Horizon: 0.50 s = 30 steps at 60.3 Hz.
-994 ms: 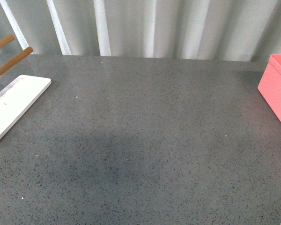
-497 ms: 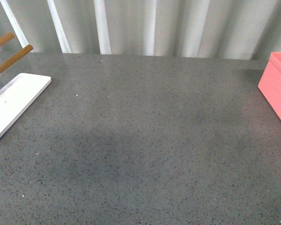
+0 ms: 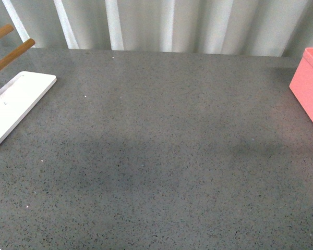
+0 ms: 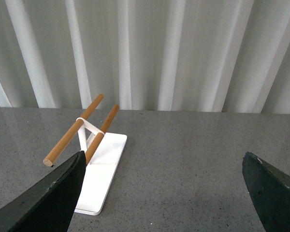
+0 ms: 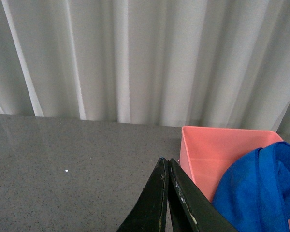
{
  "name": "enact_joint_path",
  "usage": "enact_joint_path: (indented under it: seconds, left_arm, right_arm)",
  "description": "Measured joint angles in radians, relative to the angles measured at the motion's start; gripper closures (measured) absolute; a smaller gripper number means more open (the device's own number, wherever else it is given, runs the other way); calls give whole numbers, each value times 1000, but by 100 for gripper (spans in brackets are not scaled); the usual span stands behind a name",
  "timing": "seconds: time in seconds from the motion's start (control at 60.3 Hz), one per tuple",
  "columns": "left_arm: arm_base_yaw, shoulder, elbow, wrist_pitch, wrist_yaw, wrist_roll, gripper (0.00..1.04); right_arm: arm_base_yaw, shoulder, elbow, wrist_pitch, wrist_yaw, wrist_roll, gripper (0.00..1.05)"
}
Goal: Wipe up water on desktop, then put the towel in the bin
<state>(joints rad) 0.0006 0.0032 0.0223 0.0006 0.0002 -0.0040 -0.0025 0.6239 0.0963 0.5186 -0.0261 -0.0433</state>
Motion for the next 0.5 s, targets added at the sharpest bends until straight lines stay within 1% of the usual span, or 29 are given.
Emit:
enact_joint_path:
  seconds: [0.365,0.414,0.497]
  left_arm:
    - [0,0,0,0,0,0,7]
    - [0,0,0,0,0,0,7]
    - [0,0,0,0,0,0,7]
  right_arm:
    - [0,-184,-57,-123,6,5,101]
    - [0,-201,-84,-102,6,5,101]
    - [0,-236,-85,-132,7,7,101]
